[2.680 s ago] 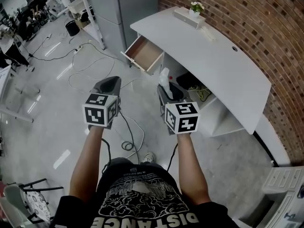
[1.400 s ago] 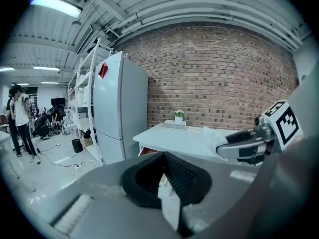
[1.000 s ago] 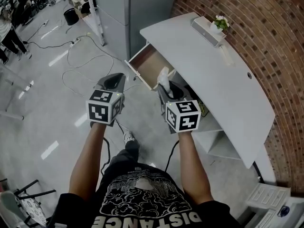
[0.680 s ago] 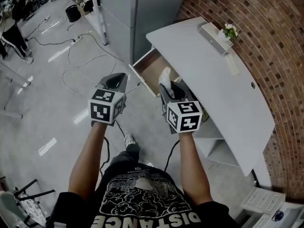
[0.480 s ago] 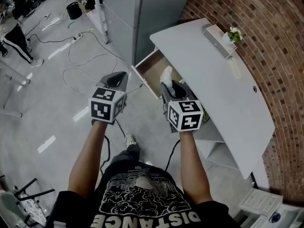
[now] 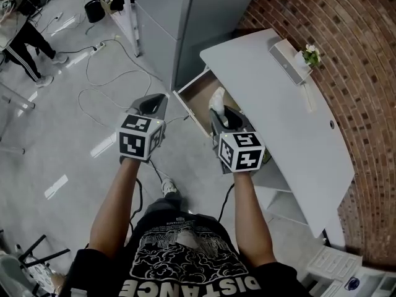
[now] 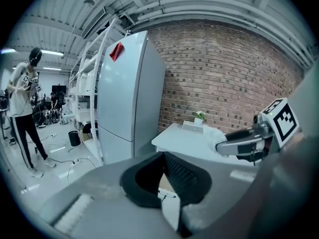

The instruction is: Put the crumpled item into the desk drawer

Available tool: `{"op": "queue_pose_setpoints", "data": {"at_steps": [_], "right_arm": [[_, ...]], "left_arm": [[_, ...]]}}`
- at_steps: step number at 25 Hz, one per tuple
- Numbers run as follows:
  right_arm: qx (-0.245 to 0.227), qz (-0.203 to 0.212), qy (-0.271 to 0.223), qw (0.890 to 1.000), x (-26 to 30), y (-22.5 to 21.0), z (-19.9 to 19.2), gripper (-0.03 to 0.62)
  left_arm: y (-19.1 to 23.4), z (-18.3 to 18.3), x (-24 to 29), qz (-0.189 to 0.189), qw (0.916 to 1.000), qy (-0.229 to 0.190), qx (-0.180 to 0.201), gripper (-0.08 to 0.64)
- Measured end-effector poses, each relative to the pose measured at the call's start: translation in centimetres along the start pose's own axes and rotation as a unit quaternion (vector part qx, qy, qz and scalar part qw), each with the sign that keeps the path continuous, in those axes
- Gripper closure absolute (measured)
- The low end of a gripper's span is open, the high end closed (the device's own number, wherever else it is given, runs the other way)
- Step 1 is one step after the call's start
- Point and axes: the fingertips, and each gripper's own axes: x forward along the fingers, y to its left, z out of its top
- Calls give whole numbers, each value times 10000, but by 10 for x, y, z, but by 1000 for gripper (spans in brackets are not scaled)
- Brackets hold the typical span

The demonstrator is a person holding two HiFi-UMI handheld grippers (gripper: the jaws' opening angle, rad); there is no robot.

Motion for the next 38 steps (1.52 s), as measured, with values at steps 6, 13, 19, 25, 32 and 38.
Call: {"op": "queue_pose_setpoints", "data": {"at_steps": [6, 13, 19, 25, 32, 38], "right_arm": [[17, -28, 63, 10000, 11, -2, -3, 446], [73, 2, 125, 9999, 23, -11, -15, 446], [83, 174, 273, 9994, 46, -20, -30, 446], [-13, 501, 601, 9969, 75, -32, -49, 445], [-94, 937, 1019, 9903, 107, -45, -76, 446], [-101, 1177, 1260, 9850, 131, -56, -87, 446]], "left_arm": [[5, -5, 9, -58, 10000, 36, -41, 561], [3, -14, 26, -117, 9998, 131, 3, 561], [1, -22, 43, -108, 9995, 293, 50, 561], [7, -41, 64, 81, 9989, 425, -164, 561], [17, -68, 87, 450, 9958, 651, -454, 561], [22, -74, 104, 612, 9932, 805, -575, 561]]}}
